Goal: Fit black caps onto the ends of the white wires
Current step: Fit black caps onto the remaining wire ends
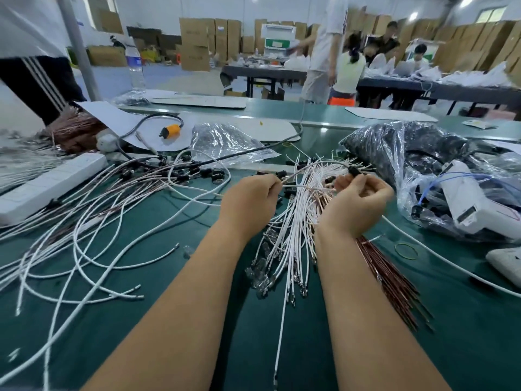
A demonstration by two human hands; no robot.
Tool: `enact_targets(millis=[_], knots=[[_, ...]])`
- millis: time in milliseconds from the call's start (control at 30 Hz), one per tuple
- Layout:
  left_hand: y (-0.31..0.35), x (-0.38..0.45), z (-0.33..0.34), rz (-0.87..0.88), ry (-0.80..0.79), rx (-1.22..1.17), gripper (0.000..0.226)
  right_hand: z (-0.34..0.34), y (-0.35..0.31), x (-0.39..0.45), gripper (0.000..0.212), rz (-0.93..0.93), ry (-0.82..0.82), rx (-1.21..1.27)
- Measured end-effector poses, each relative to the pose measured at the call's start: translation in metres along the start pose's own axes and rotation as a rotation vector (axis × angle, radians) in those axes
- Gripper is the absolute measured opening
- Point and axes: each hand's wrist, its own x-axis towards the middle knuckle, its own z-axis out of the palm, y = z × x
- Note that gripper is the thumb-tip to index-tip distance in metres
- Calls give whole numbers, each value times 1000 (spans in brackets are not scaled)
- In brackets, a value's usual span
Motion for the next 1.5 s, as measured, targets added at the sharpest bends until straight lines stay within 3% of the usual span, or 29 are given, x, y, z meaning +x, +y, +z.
enact_targets(millis=[100, 200, 367, 433, 500, 633, 700, 767, 833, 900, 967, 1033, 1167, 1300, 1400, 1500], knots=[[10, 12, -16, -39, 96, 3, 25, 0, 1, -10, 31, -68, -199, -117], [15, 37, -56, -65, 309, 11, 24, 0, 7, -18, 50, -176, -403, -279], [-6, 64, -146, -97, 698, 116, 28, 1, 19, -25, 49, -306, -643, -499], [-34, 60, -170, -181, 761, 247, 30, 1, 22, -26, 48, -332, -703, -544], [-67, 47, -179, -338, 630, 366, 29, 1, 24, -26, 42, -361, -731, -583], [-121, 3, -167, -707, -60, 522, 22, 1, 20, -27, 25, -413, -754, -694], [-129, -12, -160, -826, -246, 564, 26, 0, 18, -26, 18, -486, -737, -841], [-124, -10, -154, -819, -220, 599, 27, 0, 15, -21, 15, -556, -684, -1032], [-108, 3, -145, -701, -71, 574, 28, -1, 12, -15, 15, -568, -659, -1256], [-81, 17, -128, -516, 57, 423, 29, -1, 10, -11, 29, -514, -680, -1468], [-48, 24, -100, -376, 52, 148, 26, -2, 12, -10, 45, -480, -709, -1561], [-19, 23, -60, -314, -53, -39, 23, -2, 13, -11, 48, -486, -705, -1549], [7, 11, 8, -309, -216, -13, 24, -4, 10, -9, 34, -456, -690, -1515], [-6, 12, 21, -363, -158, -136, 30, -6, 6, -6, 6, -427, -687, -1431], [-12, 10, 16, -319, -92, -196, 31, -6, 6, -3, 23, -431, -666, -1396], [-10, 7, 8, -271, -40, -209, 26, -6, 6, 0, 26, -410, -651, -1346]])
